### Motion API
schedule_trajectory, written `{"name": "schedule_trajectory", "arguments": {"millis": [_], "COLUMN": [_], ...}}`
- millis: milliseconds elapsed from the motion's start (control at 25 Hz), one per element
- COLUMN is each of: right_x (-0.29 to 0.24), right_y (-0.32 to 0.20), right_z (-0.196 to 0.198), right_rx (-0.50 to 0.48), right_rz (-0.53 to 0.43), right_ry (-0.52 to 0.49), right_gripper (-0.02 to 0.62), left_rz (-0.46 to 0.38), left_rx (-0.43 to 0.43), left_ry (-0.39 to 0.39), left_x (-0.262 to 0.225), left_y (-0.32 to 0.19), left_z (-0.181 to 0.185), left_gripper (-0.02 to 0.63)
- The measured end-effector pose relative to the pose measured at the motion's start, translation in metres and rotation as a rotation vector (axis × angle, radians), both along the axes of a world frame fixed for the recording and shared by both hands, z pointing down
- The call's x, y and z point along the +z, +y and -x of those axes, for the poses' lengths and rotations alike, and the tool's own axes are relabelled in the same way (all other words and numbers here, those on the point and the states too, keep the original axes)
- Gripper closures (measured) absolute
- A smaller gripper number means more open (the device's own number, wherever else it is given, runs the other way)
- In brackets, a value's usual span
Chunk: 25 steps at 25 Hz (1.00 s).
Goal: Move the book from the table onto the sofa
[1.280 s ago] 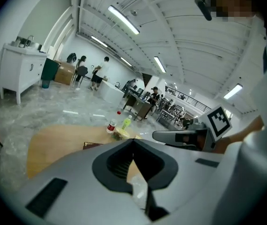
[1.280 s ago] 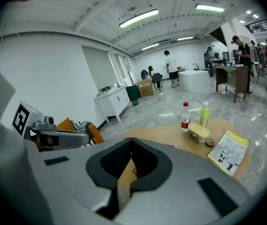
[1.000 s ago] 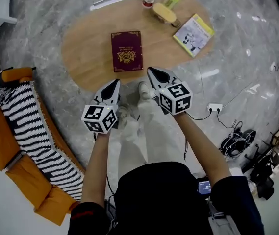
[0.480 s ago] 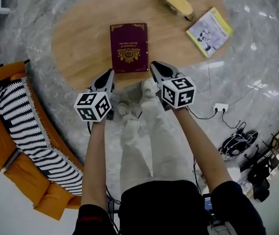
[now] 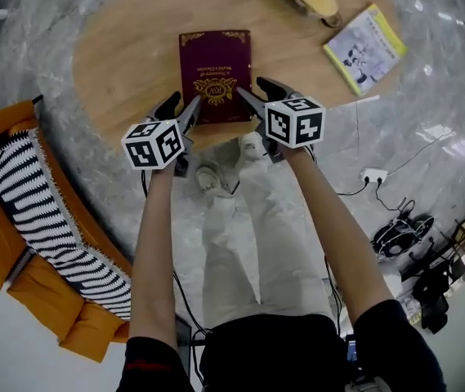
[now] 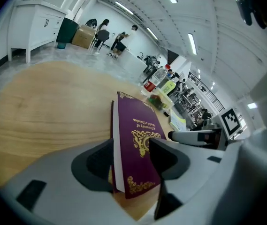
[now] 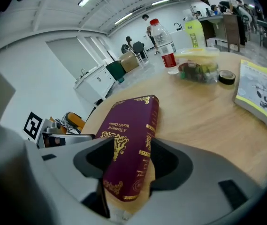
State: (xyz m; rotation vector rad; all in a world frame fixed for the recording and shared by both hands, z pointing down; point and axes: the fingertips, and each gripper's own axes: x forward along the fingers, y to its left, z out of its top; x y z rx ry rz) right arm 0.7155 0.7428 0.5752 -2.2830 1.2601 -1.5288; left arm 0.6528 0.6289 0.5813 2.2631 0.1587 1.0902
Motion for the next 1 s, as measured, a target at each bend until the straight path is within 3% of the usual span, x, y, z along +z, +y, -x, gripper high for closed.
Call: {"name": "schedule_trajectory", "arguments": {"millis": [440, 1000], "right_x": [0.029, 0.021], "right_y": [-0.011, -0.009], "right_z": [-0.002, -0.002], "right_rx": [0.009, 0.04], "right_rz": [-0.011, -0.012], "right_ry": [-0.075, -0.074], "right_gripper": [0.334, 0.334], "left_rz": [0.058, 0.017], "left_rx": [0.048, 0.073], "left_ry": [-0.038, -0.045], "left_x": [0.023, 0.011], "left_y": [0.01, 0.011], "left_z": [-0.012, -0.013], "left_gripper": [0.345, 0.356]}}
